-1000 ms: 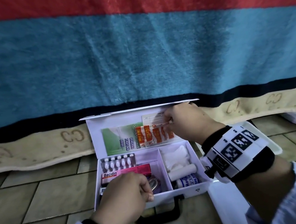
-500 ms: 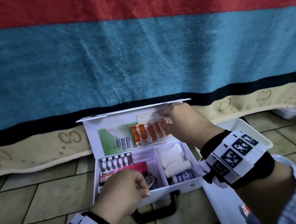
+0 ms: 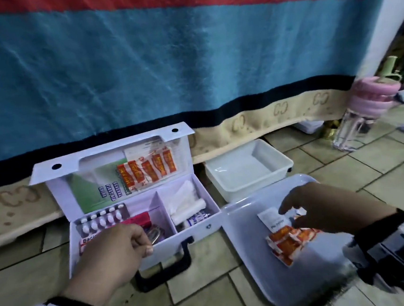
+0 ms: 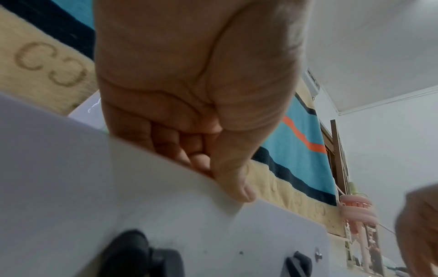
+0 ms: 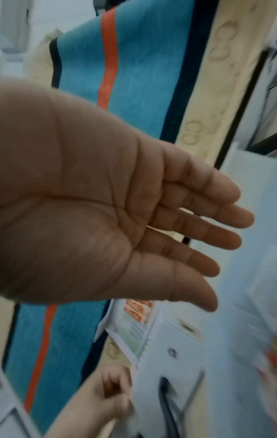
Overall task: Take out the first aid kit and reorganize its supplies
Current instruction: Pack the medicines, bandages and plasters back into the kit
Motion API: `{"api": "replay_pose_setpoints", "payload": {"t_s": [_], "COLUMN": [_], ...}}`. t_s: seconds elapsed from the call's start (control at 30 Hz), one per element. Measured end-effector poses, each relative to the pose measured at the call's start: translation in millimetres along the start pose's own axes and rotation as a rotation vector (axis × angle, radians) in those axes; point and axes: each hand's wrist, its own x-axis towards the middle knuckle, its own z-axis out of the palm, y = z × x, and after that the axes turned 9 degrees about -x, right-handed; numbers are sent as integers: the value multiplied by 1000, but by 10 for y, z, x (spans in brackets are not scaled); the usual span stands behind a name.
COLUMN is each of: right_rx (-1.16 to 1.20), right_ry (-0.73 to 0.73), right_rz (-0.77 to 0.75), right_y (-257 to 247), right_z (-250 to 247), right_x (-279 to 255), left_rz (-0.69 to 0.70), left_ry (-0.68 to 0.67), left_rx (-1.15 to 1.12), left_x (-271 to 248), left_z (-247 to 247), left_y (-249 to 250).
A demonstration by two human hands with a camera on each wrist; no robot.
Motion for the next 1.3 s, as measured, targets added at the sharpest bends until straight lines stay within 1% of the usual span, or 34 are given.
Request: {"api": "replay_pose_setpoints", "payload": {"t_s": [0.1, 0.27, 0.47, 0.57, 0.9, 1.13, 1.23, 1.3], "right_rx": [48, 15, -96, -81, -136, -112, -27, 32], "right_ry": [-27, 47, 52, 43, -16, -9, -9, 27], "right_rz": [5, 44, 39, 32, -33, -61, -37, -5], "right_y": [30, -62, -203, -245, -340, -301, -278, -237], "right_z": [348, 610, 525, 469, 389, 363, 322, 300], "right_x": [-29, -7, 11, 26, 108, 73, 71, 103], "left_rz": [1, -1, -8, -6, -25, -18, -18, -22], "left_ry": [-33, -52, -41, -43, -41, -32, -37, -43], "left_rx": [-13, -14, -48, -56, -79, -72, -68, -79], "left_x": [16, 29, 4, -9, -7, -26, -21, -15], "left_z": [-14, -11, 6, 10, 17, 8, -1, -4], "left_y": [3, -1, -8, -5, -9, 6, 0, 1]}}
